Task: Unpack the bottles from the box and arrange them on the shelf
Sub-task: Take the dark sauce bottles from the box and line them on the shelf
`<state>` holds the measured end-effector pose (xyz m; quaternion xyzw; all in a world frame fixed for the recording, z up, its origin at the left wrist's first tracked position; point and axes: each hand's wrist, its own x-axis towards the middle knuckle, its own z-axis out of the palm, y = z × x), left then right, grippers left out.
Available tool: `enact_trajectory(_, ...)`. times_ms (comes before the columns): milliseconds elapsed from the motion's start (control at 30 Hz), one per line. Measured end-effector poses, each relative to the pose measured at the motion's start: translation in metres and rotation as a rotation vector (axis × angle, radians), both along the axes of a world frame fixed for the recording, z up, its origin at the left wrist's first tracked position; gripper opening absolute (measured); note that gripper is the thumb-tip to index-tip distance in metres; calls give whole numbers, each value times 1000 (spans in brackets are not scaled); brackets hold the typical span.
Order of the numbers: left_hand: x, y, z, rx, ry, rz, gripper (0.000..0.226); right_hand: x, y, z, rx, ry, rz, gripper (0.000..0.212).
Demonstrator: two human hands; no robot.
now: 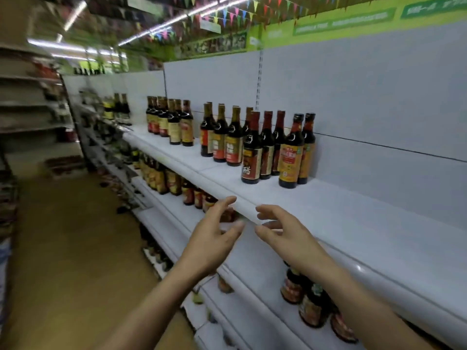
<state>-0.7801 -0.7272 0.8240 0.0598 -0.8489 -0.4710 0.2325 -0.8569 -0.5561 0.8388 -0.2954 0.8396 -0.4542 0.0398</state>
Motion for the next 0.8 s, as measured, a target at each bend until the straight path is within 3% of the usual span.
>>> enact_trajectory(400,139,-115,-38,72,-8,444,49,79,-164,-36,-59,-8,439,42)
enact_trajectory(800,164,-111,-84,161,-138,750,53,81,-218,-82,19,-72,752,46)
